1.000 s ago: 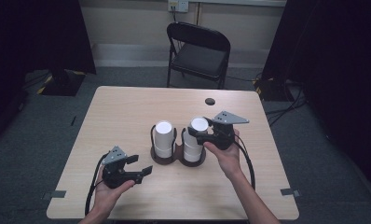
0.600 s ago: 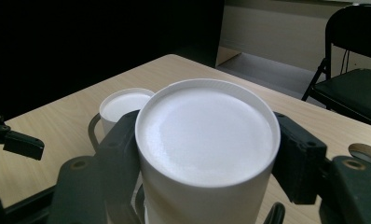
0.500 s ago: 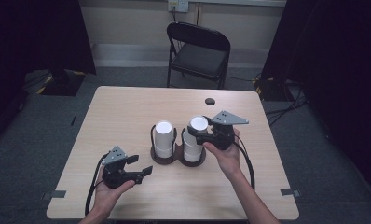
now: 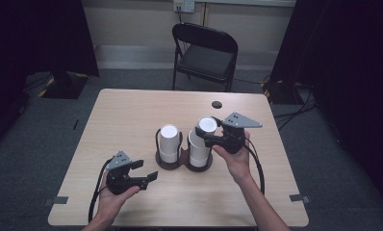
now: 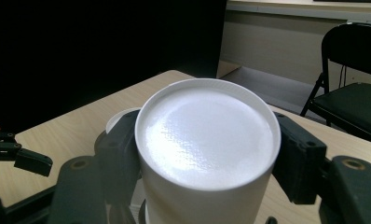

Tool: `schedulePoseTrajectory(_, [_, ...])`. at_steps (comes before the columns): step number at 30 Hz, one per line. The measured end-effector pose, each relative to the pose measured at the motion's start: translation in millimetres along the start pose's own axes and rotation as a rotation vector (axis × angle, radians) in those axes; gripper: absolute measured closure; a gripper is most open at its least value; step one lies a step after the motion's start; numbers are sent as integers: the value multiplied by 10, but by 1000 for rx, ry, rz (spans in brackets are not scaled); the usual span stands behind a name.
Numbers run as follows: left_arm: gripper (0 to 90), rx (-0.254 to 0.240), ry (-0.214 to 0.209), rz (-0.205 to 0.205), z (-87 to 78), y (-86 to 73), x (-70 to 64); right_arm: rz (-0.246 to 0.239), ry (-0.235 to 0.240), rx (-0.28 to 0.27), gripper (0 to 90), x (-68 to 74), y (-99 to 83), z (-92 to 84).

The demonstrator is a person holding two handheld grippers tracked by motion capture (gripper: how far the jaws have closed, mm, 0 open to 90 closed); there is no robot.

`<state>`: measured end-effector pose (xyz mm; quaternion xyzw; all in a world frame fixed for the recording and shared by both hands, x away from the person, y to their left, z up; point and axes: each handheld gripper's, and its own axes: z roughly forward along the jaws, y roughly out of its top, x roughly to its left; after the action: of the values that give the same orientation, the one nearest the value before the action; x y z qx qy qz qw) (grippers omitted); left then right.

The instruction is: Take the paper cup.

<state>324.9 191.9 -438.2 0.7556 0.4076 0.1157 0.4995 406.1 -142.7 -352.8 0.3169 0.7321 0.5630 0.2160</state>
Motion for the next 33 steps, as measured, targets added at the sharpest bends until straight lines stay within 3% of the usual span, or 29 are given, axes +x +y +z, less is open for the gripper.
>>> schedulePoseTrajectory(25, [234,-9,-21,-21,-4,9,11,34,13,-57,334,-39,93,-155])
schedulePoseTrajectory(28, [235,-19,-19,-28,-14,12,12,39,11,-63,334,-39,114,-194])
schedulePoseTrajectory(30, [236,-35,12,-37,-27,9,14,49,15,-64,334,-37,120,-216])
schedulePoseTrajectory(33, [248,-49,19,-40,-50,16,25,65,6,-60,334,-28,118,-243])
